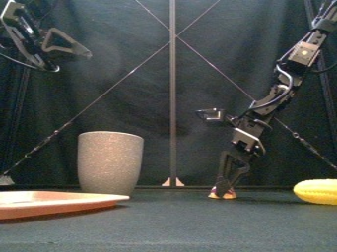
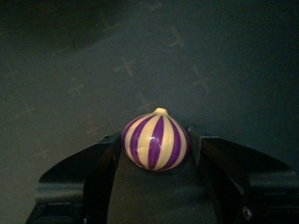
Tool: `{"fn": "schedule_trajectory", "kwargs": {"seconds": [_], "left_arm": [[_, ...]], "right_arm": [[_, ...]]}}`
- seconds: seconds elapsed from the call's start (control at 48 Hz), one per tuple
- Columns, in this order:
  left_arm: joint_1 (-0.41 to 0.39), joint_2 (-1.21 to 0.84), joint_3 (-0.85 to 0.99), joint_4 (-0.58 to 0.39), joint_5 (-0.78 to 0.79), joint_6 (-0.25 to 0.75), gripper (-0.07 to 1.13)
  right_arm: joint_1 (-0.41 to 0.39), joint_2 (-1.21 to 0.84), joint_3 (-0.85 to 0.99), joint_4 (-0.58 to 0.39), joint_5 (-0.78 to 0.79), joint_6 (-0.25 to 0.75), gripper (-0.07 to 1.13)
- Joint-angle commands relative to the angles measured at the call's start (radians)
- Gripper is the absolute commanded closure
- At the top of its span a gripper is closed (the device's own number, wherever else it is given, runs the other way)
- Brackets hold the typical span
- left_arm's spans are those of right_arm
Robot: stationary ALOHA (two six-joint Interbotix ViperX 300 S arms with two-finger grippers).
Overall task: Pick the onion then place it on the pink plate
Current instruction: Place onion on the pink plate
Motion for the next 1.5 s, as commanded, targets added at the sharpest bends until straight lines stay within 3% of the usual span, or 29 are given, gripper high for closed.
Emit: {"fn": "schedule_trajectory", "kwargs": {"seconds": [0.021, 0.188, 0.562, 0.688, 1.167, 1.5], "left_arm": [[0.002, 0.003, -0.014, -0.002, -0.005, 0.000, 0.94], [0.003, 0.003, -0.014, -0.002, -0.005, -0.002, 0.94], [0.005, 0.003, -0.003, -0.003, -0.005, 0.000, 0.94], [0.005, 0.003, -0.002, -0.003, -0.005, -0.002, 0.94], [0.006, 0.002, 0.000, -0.003, -0.011, -0.002, 0.94], [0.008, 0.002, 0.012, -0.003, -0.009, 0.000, 0.94]], "right_arm": [[0.000, -0.015, -0.015, 0.003, -0.002, 0.002, 0.25], [0.028, -0.032, -0.043, 0.014, -0.002, 0.006, 0.29], [0.291, -0.044, -0.282, 0.046, 0.075, 0.005, 0.29], [0.342, 0.020, -0.370, 0.048, 0.075, 0.002, 0.29], [0.374, 0.379, -0.793, 0.028, 0.084, 0.002, 0.29], [0.373, 0.492, -0.934, 0.034, 0.140, 0.005, 0.27]]}}
